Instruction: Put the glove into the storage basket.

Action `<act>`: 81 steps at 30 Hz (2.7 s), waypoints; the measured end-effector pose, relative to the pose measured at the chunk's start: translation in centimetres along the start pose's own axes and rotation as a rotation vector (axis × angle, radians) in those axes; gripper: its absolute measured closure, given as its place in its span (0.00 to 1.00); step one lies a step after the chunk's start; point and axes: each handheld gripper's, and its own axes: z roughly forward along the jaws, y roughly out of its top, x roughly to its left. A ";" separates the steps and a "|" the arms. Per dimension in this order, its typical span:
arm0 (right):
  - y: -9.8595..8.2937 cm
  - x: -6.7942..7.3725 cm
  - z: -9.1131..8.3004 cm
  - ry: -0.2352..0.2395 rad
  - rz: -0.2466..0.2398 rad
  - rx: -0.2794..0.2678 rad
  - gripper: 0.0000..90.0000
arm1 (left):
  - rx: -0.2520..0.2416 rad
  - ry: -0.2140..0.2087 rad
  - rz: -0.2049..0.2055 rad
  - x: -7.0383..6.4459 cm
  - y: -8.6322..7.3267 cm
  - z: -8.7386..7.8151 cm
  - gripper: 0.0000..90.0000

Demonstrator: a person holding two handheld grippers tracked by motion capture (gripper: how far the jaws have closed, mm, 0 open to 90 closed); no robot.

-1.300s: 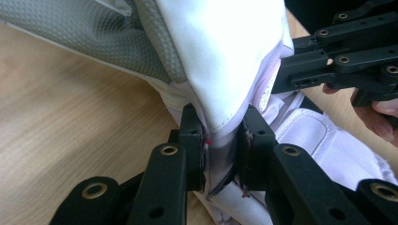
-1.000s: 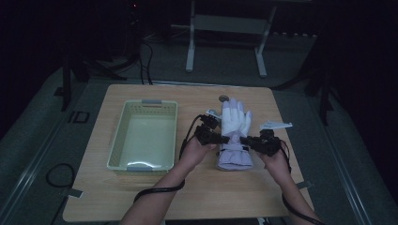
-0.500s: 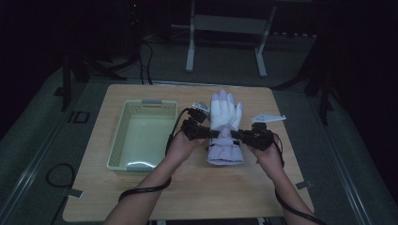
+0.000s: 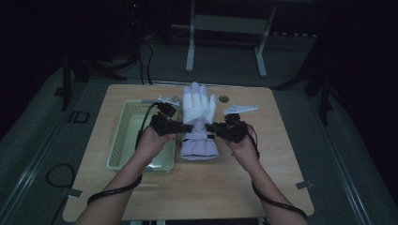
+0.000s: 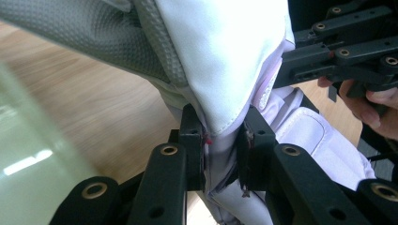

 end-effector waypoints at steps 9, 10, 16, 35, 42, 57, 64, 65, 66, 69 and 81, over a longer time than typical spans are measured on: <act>2.1 3.1 4.0 0.041 -0.020 0.014 0.91 | 0.001 0.029 -0.024 2.8 -1.4 -3.6 0.84; 2.1 3.1 4.0 0.041 -0.020 0.014 0.91 | 0.000 0.029 -0.023 3.5 -1.7 -4.3 0.84; 3.8 5.0 7.1 0.054 -0.049 0.053 0.91 | 0.002 0.046 -0.057 5.9 -2.6 -6.2 0.84; 2.8 7.8 15.6 0.075 -0.041 0.166 0.91 | 0.073 0.086 -0.151 11.8 -7.4 -6.6 0.83; 1.4 7.5 15.9 0.061 -0.032 0.212 0.91 | 0.119 0.095 -0.146 11.7 -8.1 -5.3 0.83; 0.7 7.4 16.7 0.052 -0.036 0.296 0.80 | 0.230 0.222 -0.127 10.7 -8.5 -3.2 0.61; 1.6 7.5 15.6 0.051 -0.084 0.253 0.53 | 0.238 0.320 -0.089 10.0 -8.2 -3.5 0.50; 1.7 7.3 15.3 0.069 -0.085 0.233 0.50 | 0.221 0.305 -0.086 10.0 -8.2 -3.7 0.43; 1.9 7.2 15.0 0.077 -0.091 0.219 0.46 | 0.197 0.279 -0.079 9.9 -8.3 -4.0 0.38; 2.1 6.7 14.1 0.125 -0.098 0.171 0.36 | 0.140 0.271 -0.061 9.4 -8.4 -4.9 0.29; 1.4 5.5 12.1 0.208 -0.131 0.162 0.19 | -0.005 0.264 -0.003 6.5 -9.3 -5.4 0.02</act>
